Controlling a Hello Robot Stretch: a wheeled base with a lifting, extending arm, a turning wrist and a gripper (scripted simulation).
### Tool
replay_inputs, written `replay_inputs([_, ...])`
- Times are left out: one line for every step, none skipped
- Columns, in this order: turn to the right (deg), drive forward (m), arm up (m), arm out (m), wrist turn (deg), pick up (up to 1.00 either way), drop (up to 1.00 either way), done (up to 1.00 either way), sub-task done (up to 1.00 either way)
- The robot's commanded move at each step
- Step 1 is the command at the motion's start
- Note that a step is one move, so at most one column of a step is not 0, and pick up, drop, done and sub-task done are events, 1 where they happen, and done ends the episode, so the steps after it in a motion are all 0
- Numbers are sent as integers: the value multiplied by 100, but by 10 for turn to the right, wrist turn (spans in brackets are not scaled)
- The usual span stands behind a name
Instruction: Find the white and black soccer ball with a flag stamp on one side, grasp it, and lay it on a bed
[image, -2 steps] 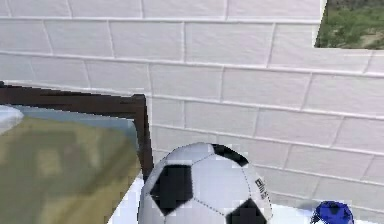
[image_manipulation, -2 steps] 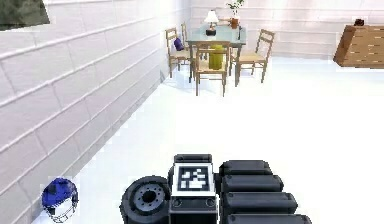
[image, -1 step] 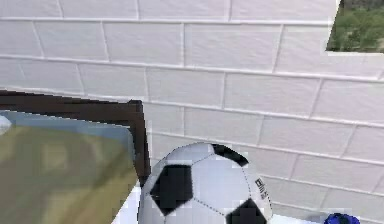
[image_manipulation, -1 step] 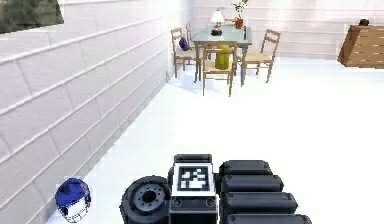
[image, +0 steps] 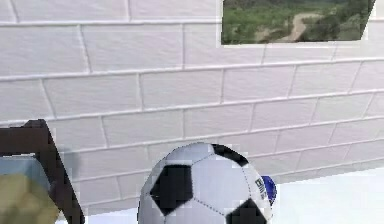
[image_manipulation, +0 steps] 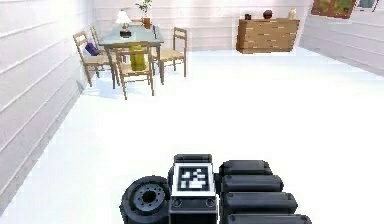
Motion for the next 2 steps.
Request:
replay_inputs([-180, 0, 0, 0, 0, 0, 0, 0, 0])
replay_inputs([180, 0, 0, 0, 0, 0, 0, 0, 0])
